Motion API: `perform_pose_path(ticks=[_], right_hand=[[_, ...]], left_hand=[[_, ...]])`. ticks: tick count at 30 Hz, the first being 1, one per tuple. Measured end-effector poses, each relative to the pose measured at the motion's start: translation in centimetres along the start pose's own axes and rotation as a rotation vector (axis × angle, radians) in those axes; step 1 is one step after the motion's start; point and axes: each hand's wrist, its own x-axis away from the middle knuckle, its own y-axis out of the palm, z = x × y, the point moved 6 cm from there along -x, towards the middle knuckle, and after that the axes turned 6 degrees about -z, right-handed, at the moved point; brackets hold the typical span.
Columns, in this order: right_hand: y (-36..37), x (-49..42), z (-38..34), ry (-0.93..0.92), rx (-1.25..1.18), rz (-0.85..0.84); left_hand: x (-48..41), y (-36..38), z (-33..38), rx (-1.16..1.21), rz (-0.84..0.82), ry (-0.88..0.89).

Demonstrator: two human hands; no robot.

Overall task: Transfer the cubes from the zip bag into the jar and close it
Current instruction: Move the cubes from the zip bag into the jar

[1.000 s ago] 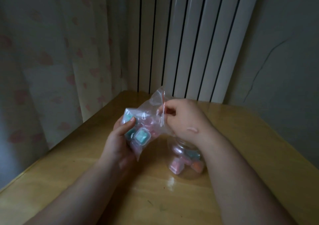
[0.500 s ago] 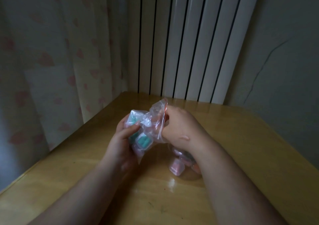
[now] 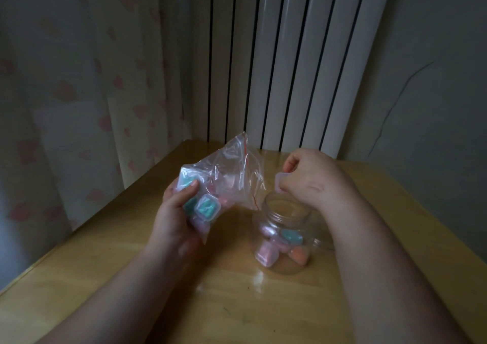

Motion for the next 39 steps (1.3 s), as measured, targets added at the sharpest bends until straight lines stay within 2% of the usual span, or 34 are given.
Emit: perform_pose_path(ticks=[7, 10, 13, 15, 17, 21, 24, 30, 35, 39], right_hand=[[0.6, -0.6, 0.9, 0.115, 0.098, -0.178], [0.7, -0.9, 1.5, 0.153, 0.109, -0.177], [0.3, -0.8, 1.9, 0.175, 0.119, -0.085], [-0.2, -0.8, 1.6, 0.117, 0.111, 0.026], [-0.5, -0.5, 0.5, -0.006, -0.007, 0.088], [0.9, 0.4, -2.3, -0.219, -0.254, -0.012], [2.5, 0.8, -3.7, -0.301, -0.239, -0.060], [4.4, 1.3, -4.7, -0.351, -0.203, -0.123], [4.5, 1.4, -5.3, -0.372, -0.129, -0.095], [4.5, 1.5, -5.0, -0.315, -0.077, -0.071]], left_hand=[[0.1, 0.1, 0.1, 0.016, 0.012, -0.005], [0.2, 0.2, 0.1, 0.009, 0.011, -0.001], [0.2, 0.1, 0.1, 0.017, 0.017, -0.007], [0.2, 0.2, 0.1, 0.021, 0.008, -0.009], [0.3, 0.3, 0.1, 0.023, -0.002, -0.008], [0.5, 0.8, 0.1, 0.006, -0.025, -0.011], [0.5, 0.9, 0.1, -0.007, -0.059, -0.011], [0.6, 0.8, -0.2, -0.029, -0.150, -0.094], [0.6, 1.0, -0.3, -0.034, -0.178, -0.119], [0.5, 0.9, -0.1, -0.033, -0.183, -0.097]])
